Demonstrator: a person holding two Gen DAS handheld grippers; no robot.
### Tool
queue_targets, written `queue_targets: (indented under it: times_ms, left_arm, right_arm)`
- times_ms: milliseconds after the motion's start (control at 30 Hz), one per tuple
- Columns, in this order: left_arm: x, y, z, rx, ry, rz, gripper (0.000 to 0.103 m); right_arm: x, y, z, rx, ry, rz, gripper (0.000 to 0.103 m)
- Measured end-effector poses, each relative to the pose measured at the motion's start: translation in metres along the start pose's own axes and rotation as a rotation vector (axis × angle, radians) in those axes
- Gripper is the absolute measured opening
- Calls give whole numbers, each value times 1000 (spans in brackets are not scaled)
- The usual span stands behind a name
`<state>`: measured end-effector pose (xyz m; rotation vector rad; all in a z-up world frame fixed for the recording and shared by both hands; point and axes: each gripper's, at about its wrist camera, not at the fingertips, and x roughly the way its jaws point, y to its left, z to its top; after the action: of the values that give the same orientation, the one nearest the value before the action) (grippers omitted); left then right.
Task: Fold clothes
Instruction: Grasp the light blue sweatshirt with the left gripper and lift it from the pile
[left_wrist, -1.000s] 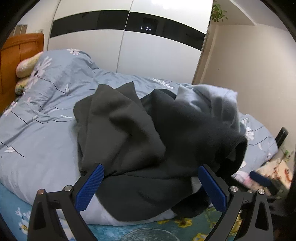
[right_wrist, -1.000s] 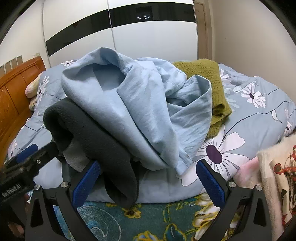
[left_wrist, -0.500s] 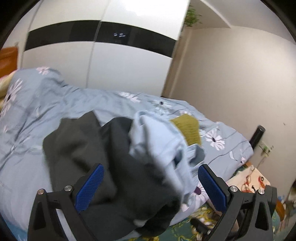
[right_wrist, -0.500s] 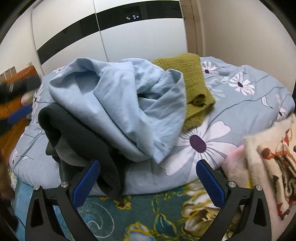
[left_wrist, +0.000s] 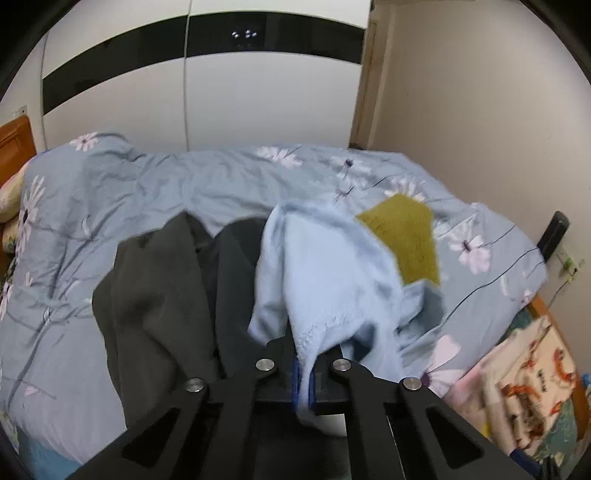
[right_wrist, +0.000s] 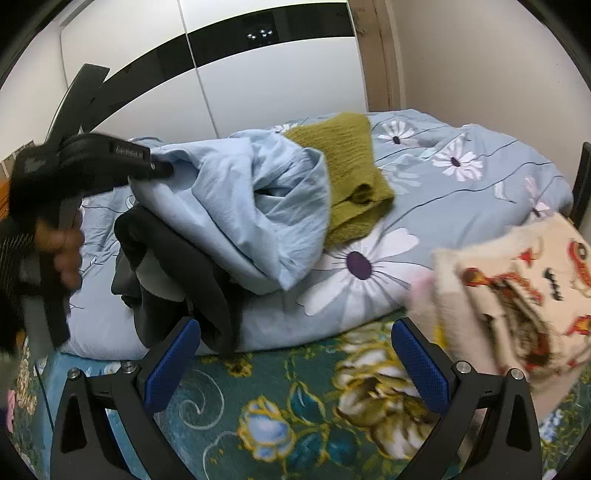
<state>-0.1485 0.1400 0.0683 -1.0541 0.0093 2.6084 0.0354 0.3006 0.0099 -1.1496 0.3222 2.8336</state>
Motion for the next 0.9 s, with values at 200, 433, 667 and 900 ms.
queue_targets:
  times_ms: [200, 433, 667, 900]
  left_arm:
    - [-89, -34, 40, 75, -163, -58, 3]
    - [-231, -44, 59, 94, -356, -184, 3]
    - [-345, -28, 35, 145, -465, -185, 3]
    - [-412, -2, -26, 199, -481, -194, 3]
  right_arm:
    - [-49, -13, 1, 6, -45, -22, 103]
    - [-116, -13, 5, 21, -139, -13, 103]
    - [-180, -10, 0, 28, -225, -23, 103]
    - [-221, -9, -15, 53, -265, -38, 103]
